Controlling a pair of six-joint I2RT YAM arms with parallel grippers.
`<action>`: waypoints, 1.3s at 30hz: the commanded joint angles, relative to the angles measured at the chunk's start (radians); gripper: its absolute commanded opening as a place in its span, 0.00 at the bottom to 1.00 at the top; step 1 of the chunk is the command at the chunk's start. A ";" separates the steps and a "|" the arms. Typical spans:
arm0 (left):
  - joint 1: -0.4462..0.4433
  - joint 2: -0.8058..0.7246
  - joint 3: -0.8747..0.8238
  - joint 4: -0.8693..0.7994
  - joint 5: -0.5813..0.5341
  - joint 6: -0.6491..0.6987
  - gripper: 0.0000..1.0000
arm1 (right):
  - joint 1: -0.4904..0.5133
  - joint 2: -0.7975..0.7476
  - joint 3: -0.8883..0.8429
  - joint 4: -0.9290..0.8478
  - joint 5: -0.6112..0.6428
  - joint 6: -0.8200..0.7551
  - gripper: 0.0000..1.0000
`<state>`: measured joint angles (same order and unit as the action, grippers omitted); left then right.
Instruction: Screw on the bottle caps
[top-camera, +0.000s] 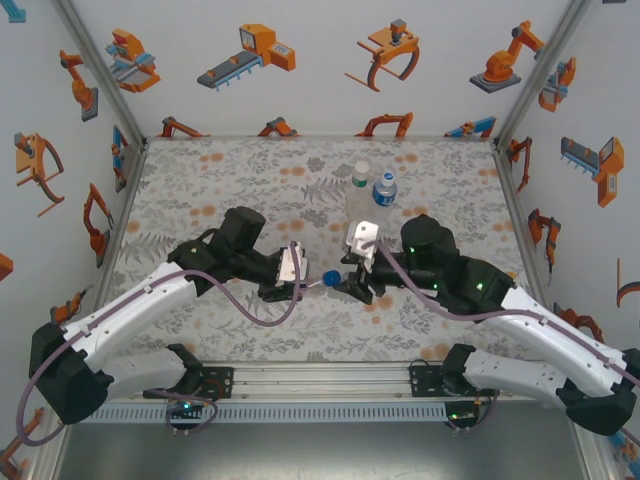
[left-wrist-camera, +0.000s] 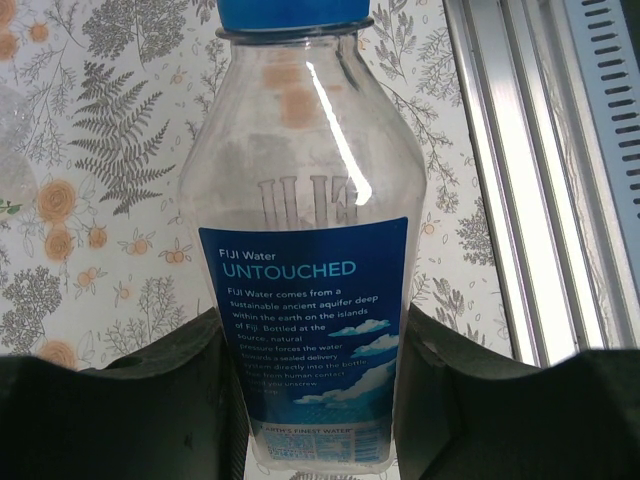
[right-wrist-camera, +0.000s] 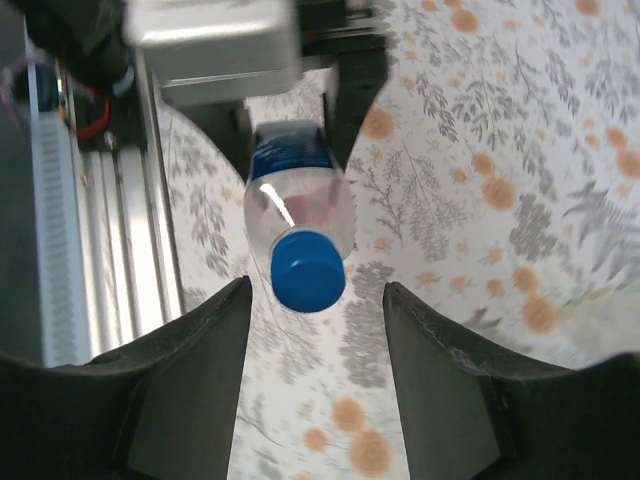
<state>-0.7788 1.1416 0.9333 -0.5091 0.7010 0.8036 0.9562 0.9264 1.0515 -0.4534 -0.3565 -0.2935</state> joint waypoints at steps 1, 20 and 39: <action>-0.003 -0.001 0.023 -0.016 0.037 0.029 0.00 | -0.001 0.029 0.065 -0.119 -0.136 -0.358 0.53; -0.005 0.003 0.024 -0.016 0.040 0.028 0.00 | 0.000 0.099 0.082 -0.100 -0.159 -0.492 0.42; -0.004 0.000 0.023 -0.019 0.039 0.028 0.00 | 0.001 0.109 0.062 -0.083 -0.107 -0.492 0.40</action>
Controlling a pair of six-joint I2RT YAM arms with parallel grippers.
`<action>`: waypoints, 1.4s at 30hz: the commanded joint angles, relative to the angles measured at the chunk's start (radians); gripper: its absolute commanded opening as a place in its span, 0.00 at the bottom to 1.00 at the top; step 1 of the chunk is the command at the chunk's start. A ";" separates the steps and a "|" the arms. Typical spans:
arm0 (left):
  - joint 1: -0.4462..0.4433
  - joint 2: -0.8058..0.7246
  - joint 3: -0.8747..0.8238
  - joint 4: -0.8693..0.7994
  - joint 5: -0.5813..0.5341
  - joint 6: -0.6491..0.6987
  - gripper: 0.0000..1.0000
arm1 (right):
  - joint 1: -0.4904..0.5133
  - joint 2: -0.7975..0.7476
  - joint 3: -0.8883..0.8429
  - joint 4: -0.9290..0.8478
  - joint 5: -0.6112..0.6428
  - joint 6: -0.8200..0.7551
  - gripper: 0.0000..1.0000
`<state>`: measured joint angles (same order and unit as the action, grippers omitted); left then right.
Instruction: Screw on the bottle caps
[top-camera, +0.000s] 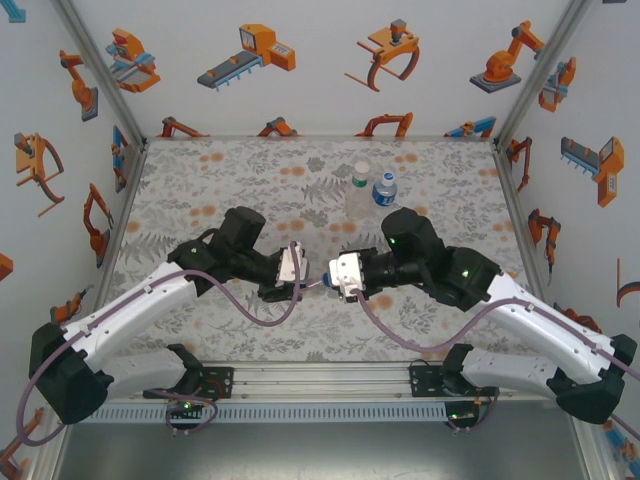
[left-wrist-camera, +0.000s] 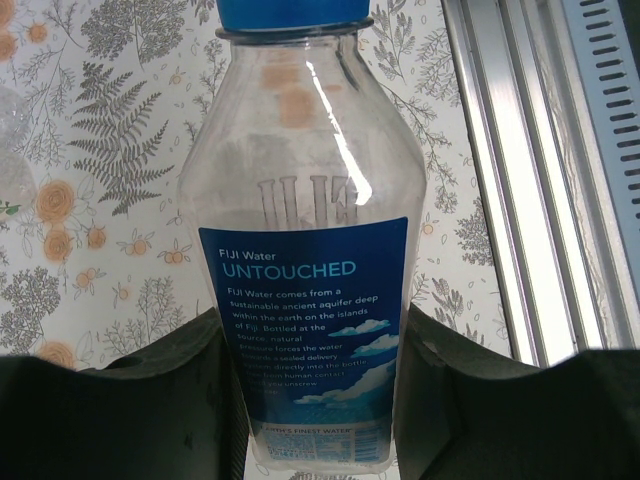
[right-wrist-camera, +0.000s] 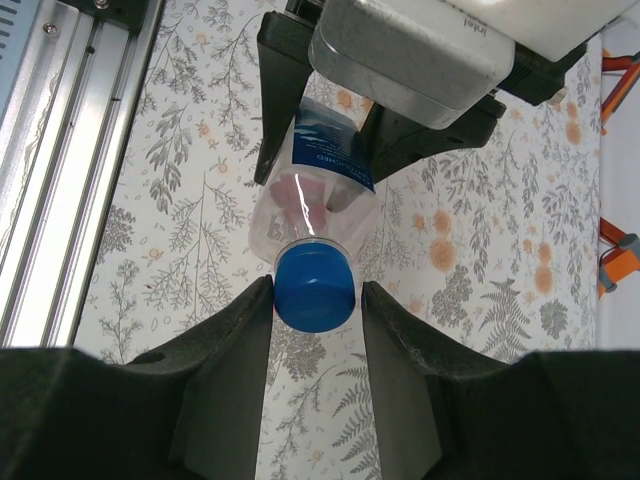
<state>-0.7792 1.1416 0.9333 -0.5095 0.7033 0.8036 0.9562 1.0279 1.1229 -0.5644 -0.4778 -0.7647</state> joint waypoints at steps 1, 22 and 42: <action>-0.003 -0.001 0.023 -0.018 0.037 0.029 0.00 | 0.001 0.009 -0.009 0.028 0.013 -0.021 0.39; -0.003 0.000 0.025 -0.020 0.035 0.032 0.00 | 0.000 0.033 -0.040 0.158 0.311 0.940 0.00; -0.004 0.026 0.048 -0.021 -0.041 -0.011 0.10 | -0.001 -0.052 -0.216 0.305 0.571 2.057 0.00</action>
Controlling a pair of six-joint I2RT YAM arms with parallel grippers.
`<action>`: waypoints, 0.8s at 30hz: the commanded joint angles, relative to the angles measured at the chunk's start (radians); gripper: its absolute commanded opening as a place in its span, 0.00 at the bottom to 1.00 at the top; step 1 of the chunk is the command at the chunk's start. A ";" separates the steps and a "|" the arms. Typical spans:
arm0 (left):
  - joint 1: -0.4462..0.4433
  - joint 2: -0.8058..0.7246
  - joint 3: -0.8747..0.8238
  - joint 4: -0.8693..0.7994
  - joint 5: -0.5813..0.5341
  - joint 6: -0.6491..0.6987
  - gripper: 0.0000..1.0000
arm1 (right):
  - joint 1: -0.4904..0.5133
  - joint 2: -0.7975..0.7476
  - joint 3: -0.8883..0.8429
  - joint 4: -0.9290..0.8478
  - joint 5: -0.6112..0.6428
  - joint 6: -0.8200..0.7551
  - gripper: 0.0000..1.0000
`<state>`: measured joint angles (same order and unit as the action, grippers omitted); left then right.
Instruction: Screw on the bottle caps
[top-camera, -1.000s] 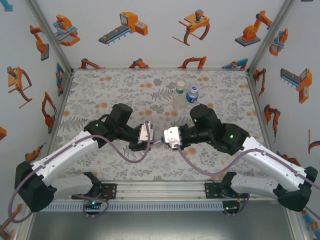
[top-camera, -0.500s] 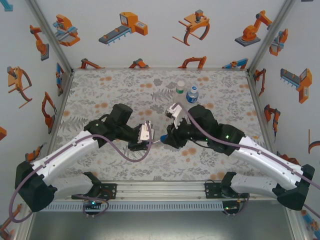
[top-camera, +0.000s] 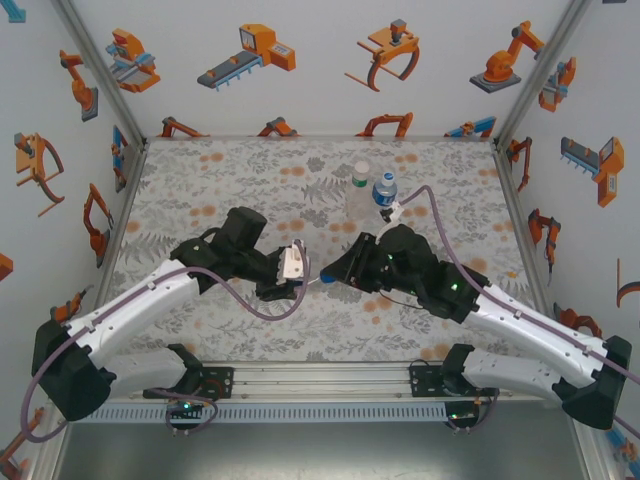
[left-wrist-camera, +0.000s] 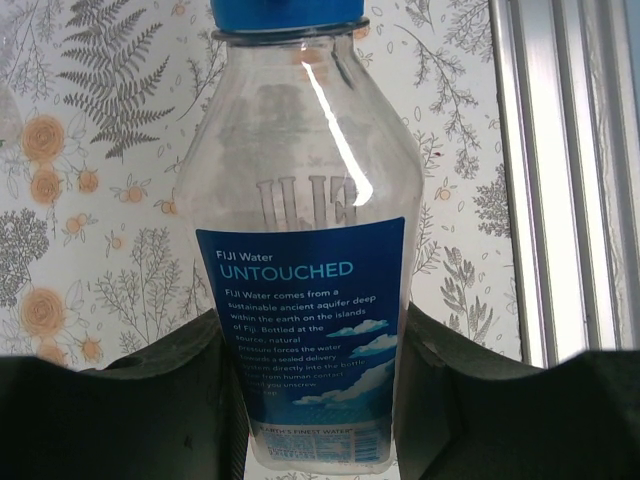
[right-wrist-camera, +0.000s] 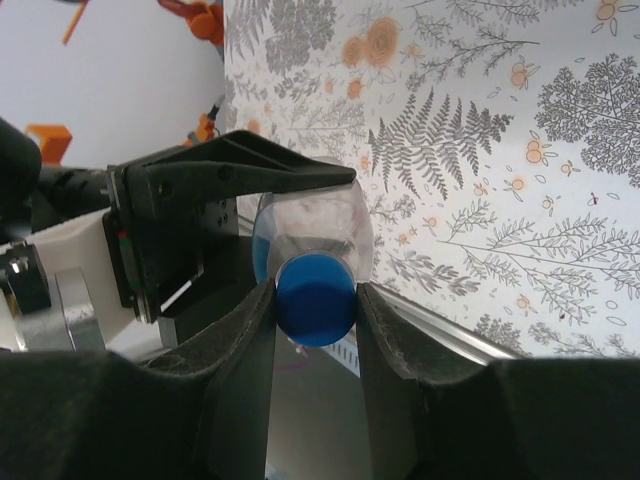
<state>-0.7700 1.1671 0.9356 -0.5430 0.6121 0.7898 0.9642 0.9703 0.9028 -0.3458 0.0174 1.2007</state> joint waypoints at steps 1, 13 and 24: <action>-0.013 -0.001 0.045 0.012 0.048 0.003 0.15 | -0.009 0.008 0.010 0.074 0.088 0.073 0.00; -0.013 0.010 0.058 0.013 0.004 -0.032 0.97 | -0.069 0.154 0.189 -0.137 0.121 -0.262 0.00; -0.013 -0.005 0.045 0.032 -0.054 -0.043 0.97 | -0.245 0.449 0.496 -0.356 0.110 -0.661 0.00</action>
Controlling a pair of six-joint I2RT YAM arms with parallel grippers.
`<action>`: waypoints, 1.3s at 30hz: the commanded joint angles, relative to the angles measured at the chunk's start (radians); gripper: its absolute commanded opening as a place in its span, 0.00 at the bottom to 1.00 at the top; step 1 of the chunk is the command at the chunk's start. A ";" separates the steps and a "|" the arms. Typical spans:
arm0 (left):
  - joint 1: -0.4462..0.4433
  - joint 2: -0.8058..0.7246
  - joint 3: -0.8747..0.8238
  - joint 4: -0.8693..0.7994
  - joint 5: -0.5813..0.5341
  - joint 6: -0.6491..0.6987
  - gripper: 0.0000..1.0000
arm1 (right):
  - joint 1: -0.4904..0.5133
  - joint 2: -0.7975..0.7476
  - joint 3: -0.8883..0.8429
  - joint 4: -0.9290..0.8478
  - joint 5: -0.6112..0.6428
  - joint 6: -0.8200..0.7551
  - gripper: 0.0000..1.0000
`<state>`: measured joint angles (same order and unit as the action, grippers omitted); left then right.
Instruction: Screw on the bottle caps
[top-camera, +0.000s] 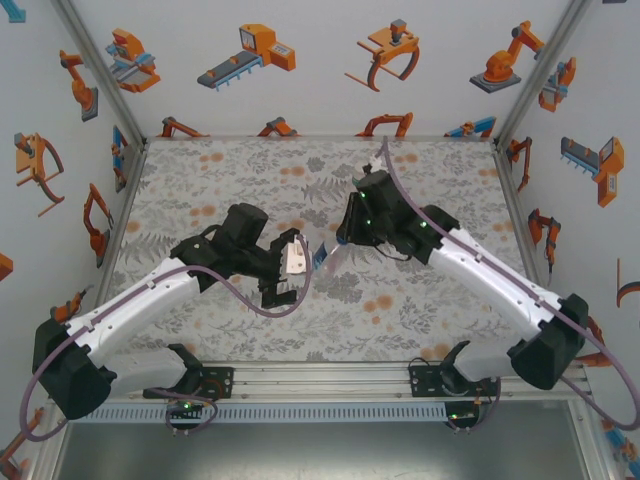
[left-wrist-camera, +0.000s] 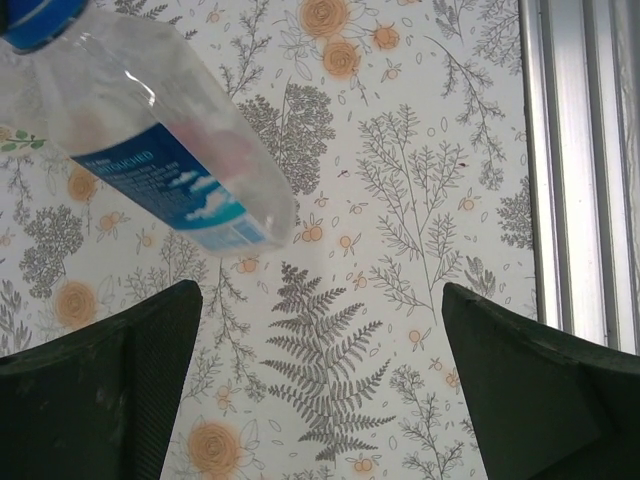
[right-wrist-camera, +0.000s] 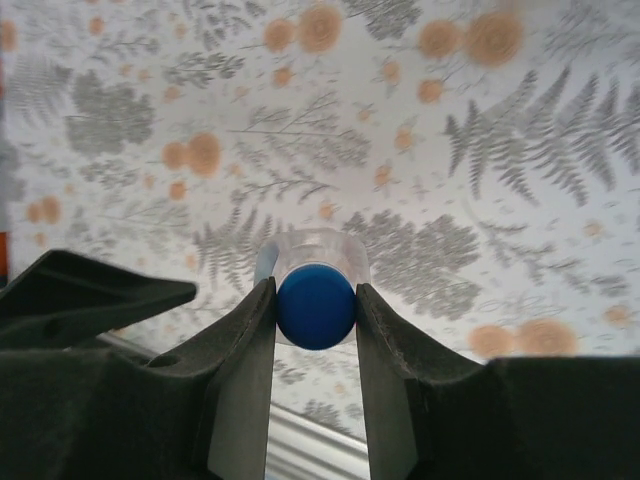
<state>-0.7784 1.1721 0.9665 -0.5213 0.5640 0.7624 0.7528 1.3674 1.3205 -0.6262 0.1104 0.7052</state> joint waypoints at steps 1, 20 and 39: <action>-0.003 -0.009 0.015 0.010 -0.008 -0.015 0.97 | -0.044 0.077 0.101 -0.084 0.022 -0.192 0.00; -0.004 0.008 0.004 0.019 -0.036 -0.012 0.97 | -0.121 0.557 0.561 -0.033 0.120 -0.545 0.00; -0.005 0.037 0.006 0.017 -0.037 -0.012 0.97 | -0.133 0.680 0.642 -0.007 0.031 -0.497 0.26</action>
<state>-0.7784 1.1984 0.9665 -0.5083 0.5159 0.7597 0.6266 2.0521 1.9583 -0.6453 0.1574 0.1940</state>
